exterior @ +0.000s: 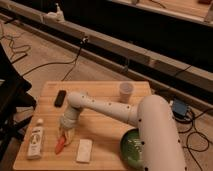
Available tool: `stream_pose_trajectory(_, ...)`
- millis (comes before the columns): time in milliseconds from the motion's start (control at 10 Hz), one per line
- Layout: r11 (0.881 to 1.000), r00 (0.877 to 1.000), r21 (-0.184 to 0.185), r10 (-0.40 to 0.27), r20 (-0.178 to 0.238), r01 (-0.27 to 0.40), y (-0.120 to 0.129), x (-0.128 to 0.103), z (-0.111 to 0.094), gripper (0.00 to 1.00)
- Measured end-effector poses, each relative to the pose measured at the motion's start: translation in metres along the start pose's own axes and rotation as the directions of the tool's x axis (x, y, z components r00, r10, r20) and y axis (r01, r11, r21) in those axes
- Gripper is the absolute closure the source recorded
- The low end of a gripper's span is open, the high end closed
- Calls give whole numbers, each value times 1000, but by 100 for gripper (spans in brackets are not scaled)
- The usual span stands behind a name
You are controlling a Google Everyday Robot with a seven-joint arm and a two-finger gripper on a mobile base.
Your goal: Place the pepper in the ceramic bowl
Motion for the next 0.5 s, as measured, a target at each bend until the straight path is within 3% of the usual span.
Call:
stream_pose_trajectory(300, 996, 997, 35, 77, -23, -76, 13, 10, -24, 100)
stream_pose_trajectory(500, 981, 984, 93, 173, -36, -169, 29, 22, -50, 100)
